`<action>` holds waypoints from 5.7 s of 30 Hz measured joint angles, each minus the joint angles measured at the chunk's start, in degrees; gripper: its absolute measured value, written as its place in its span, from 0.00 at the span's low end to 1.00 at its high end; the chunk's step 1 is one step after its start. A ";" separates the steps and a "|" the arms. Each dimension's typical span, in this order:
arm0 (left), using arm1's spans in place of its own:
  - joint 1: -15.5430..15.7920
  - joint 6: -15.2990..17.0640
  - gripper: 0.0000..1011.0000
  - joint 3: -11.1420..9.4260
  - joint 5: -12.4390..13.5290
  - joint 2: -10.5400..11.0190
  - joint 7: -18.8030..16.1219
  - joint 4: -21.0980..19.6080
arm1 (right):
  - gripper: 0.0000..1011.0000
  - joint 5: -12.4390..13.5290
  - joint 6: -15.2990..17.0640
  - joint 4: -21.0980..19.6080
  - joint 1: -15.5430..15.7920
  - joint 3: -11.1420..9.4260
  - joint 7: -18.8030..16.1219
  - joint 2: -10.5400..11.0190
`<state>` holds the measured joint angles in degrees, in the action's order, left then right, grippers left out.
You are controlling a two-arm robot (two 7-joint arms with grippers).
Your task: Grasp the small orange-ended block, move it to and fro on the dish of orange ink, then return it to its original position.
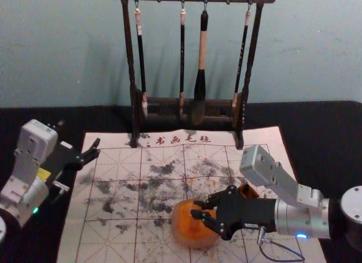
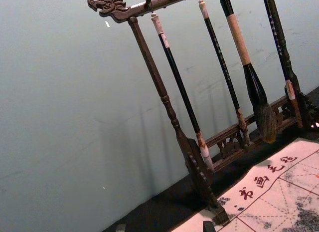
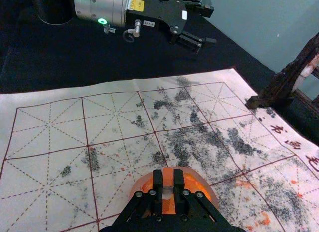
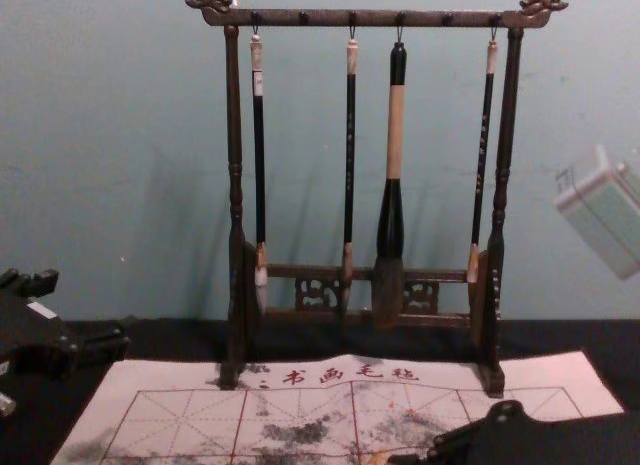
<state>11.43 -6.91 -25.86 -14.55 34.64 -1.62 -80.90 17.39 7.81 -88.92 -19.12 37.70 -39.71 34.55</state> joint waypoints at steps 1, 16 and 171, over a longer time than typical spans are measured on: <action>0.00 0.00 0.99 0.00 0.00 0.00 0.00 0.00 | 0.08 -0.06 0.00 0.08 -0.06 0.06 0.00 -0.07; 0.00 0.00 0.99 0.00 0.00 0.00 0.00 0.00 | 0.08 -1.05 -0.01 2.24 -1.37 0.66 0.40 -1.47; 0.00 0.00 0.99 0.00 0.00 0.00 0.00 0.00 | 0.49 3.16 6.11 -1.53 7.61 -11.64 8.37 3.47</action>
<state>11.43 -6.91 -25.86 -14.55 34.65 -1.62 -80.90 20.55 13.93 -90.45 -11.51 26.07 -31.33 38.02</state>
